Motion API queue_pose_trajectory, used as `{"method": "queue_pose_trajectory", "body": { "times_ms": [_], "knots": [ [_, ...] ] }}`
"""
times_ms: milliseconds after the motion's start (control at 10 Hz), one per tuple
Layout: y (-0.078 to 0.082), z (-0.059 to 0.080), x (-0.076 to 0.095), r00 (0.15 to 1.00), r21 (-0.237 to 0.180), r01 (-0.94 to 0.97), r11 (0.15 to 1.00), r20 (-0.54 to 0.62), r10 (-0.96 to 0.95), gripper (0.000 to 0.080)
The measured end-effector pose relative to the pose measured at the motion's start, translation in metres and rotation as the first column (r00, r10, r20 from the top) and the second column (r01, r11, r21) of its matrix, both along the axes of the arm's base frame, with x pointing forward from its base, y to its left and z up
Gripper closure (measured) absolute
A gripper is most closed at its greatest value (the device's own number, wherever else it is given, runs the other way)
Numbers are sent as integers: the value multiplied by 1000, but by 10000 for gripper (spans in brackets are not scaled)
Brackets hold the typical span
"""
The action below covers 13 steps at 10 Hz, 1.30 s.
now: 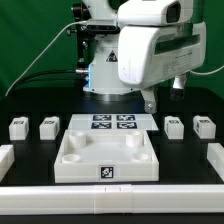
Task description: Assemble one leg
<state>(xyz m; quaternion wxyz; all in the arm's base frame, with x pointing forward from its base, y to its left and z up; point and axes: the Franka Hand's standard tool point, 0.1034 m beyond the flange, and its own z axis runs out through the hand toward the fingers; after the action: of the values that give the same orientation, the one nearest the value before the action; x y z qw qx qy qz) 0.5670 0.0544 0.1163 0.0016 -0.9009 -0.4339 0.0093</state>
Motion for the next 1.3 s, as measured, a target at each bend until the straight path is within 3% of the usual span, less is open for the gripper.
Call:
{"method": "queue_pose_trajectory", "body": {
  "times_ms": [1100,1300],
  "knots": [
    [0,-1,-1,1000,0,-1,1000,1,1,150],
    [-6,-17,-28,994,4,-106,994,15,105,150]
  ]
}}
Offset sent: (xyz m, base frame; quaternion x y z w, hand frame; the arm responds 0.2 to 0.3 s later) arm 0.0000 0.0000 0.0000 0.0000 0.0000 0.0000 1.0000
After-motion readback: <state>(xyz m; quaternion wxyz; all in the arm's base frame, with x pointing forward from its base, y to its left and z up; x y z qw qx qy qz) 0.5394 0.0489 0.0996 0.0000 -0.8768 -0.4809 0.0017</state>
